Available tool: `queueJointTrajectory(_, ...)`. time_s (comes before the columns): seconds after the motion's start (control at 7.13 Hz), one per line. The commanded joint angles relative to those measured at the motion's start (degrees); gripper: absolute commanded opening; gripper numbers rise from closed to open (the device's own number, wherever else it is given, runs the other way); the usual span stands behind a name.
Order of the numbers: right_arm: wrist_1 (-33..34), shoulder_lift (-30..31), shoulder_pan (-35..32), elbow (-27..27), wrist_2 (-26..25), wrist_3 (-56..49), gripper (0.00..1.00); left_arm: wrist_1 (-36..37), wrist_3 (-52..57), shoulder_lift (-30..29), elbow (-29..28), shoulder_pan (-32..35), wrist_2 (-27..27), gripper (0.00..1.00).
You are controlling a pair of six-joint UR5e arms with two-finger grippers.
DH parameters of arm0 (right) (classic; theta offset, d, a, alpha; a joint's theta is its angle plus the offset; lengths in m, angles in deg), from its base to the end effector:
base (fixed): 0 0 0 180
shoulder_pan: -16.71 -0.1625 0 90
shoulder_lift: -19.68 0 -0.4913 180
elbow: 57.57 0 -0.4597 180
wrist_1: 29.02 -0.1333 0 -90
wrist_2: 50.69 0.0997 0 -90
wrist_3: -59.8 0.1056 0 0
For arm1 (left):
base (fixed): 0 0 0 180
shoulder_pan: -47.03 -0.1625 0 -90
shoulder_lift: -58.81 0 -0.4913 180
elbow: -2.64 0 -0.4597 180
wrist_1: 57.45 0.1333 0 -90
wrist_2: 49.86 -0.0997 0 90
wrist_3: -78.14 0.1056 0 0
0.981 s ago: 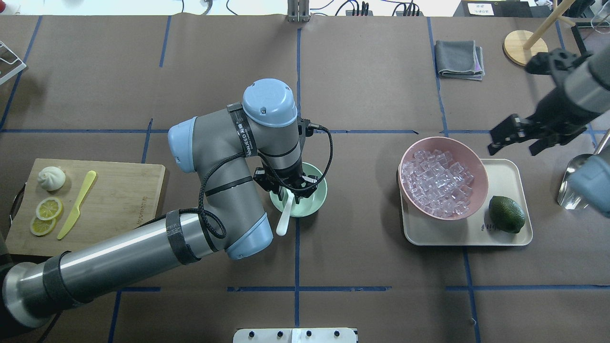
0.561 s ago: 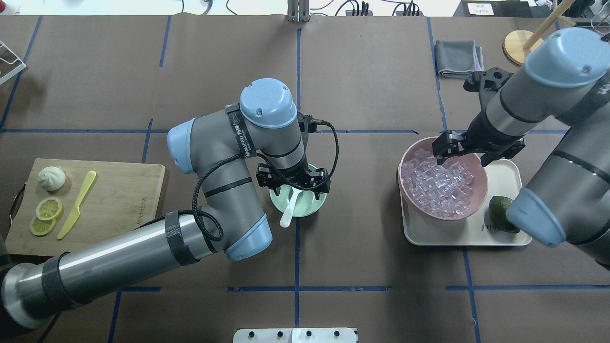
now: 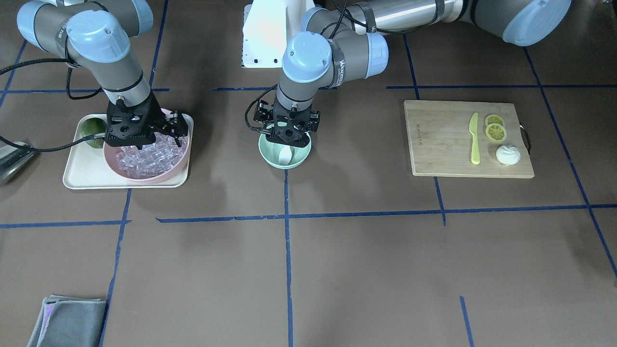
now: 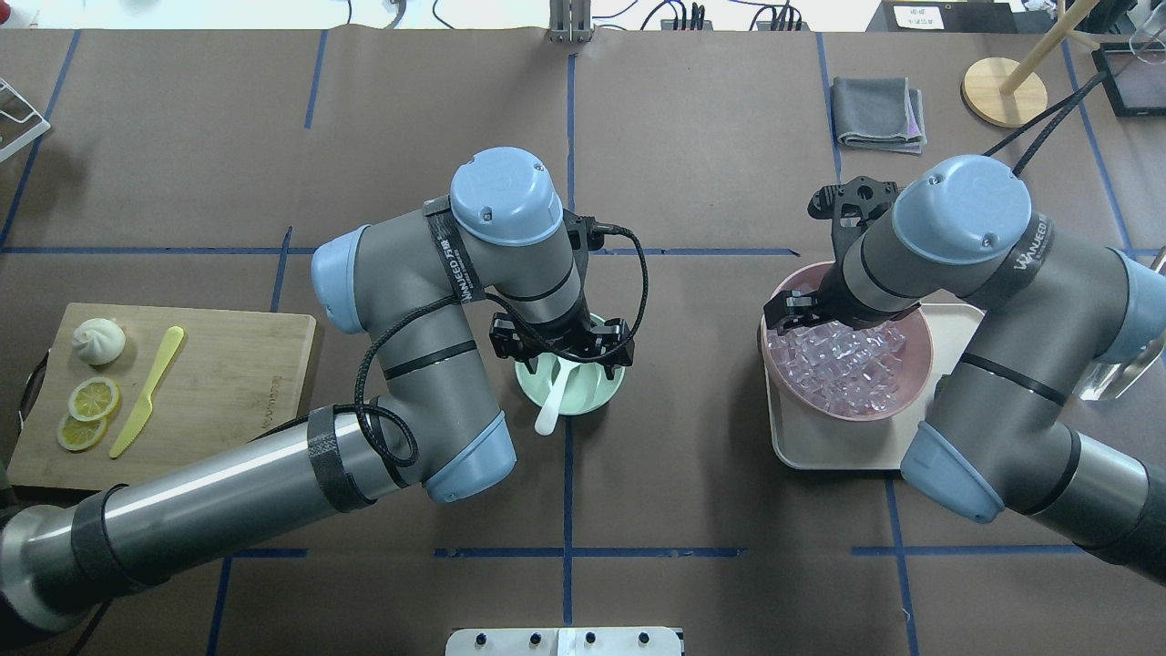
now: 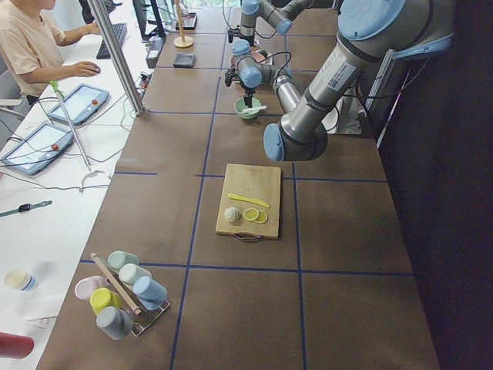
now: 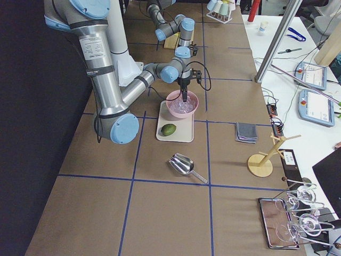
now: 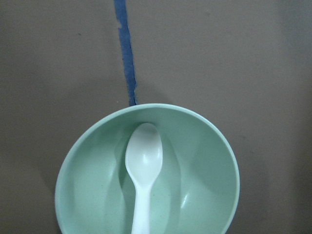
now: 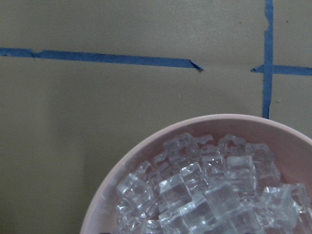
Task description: Put spoon and ice into bowl
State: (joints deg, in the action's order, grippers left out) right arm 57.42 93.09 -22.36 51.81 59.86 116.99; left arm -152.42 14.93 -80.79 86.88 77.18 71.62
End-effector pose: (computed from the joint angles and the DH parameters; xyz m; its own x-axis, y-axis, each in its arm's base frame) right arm -0.4457 -0.4857 0.3761 0.7291 -0.0616 0.6816 -0.0258 0.9928 0.1173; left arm 0.6864 -0.4891 0.1468 0.5482 0.1261 -0.8268 -0.1776 0.9836 0.0322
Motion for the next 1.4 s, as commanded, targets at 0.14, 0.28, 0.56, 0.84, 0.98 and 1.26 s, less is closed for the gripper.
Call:
queueJointTrajectory(0.14, -1.72, 2.51, -0.04, -0.75, -0.25, -0.49, 0.91, -0.14, -0.07, 0.03, 0.05, 0.00, -0.02, 0.99)
queueJointTrajectory(0.28, -1.72, 2.78, -0.13, -0.58, -0.34, -0.40, 0.78, -1.18, -0.07, 0.03, 0.40, 0.35, -0.02, 0.99)
queueJointTrajectory(0.56, -1.72, 4.36, -0.22, -0.05, -0.08, -0.40, 0.65, -1.80, 0.37, 7.10, 10.18, 2.01, -0.02, 0.99)
queueJointTrajectory(0.84, -1.63, 5.85, -0.22, 2.32, 0.45, -0.32, 0.53, -1.81, 0.54, 8.91, 12.44, 2.46, -0.02, 0.99)
queueJointTrajectory(0.98, -1.63, 6.30, -0.13, 2.24, 0.28, -0.23, 0.36, -1.81, 0.54, 8.99, 12.44, 2.46, -0.02, 0.99)
queueJointTrajectory(1.26, -1.63, 6.22, -0.04, 1.80, 0.28, -0.23, 0.14, -1.81, 0.46, 9.08, 12.62, 2.64, -0.02, 0.99)
